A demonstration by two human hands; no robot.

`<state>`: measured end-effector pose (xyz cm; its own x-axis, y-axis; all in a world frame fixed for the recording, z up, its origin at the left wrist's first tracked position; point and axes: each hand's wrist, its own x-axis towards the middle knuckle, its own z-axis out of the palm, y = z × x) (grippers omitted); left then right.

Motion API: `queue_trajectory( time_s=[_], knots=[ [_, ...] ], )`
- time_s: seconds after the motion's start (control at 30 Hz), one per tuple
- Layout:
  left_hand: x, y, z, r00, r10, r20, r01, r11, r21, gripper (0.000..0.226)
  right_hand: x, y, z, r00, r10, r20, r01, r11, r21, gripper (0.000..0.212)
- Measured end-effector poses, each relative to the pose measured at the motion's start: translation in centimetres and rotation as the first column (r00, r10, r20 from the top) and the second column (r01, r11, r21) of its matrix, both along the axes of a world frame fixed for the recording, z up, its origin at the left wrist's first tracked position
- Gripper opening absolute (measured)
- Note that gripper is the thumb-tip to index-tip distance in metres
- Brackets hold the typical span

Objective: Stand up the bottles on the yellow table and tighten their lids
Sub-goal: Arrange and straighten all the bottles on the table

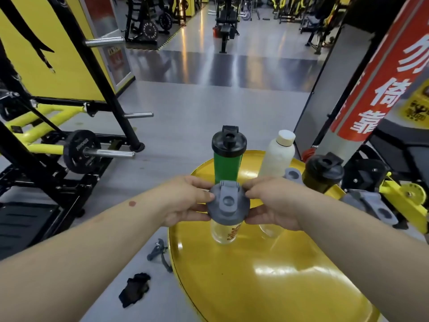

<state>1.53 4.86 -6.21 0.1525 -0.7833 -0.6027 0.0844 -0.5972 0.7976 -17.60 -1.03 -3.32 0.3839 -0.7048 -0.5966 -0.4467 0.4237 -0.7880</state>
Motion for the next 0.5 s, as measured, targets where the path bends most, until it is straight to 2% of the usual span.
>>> queue_trajectory(
  time_s=[0.13, 0.23, 0.5],
  knots=[
    [-0.04, -0.19, 0.06, 0.999, -0.025, 0.034, 0.026, 0.999, -0.019, 0.028, 0.24, 0.09, -0.56, 0.999, 0.014, -0.053, -0.017, 0.999, -0.044, 0.025],
    [-0.15, -0.25, 0.14, 0.999, -0.033, 0.036, 0.034, 0.999, -0.029, 0.027, 0.14, 0.07, -0.69, 0.999, 0.004, -0.036, -0.005, 1.0, -0.026, 0.034],
    [-0.07, -0.04, -0.15, 1.0, -0.016, 0.019, 0.016, 0.999, -0.038, 0.027, 0.06, 0.21, -0.95, 0.999, 0.0, -0.032, -0.001, 1.0, -0.011, 0.039]
  ],
)
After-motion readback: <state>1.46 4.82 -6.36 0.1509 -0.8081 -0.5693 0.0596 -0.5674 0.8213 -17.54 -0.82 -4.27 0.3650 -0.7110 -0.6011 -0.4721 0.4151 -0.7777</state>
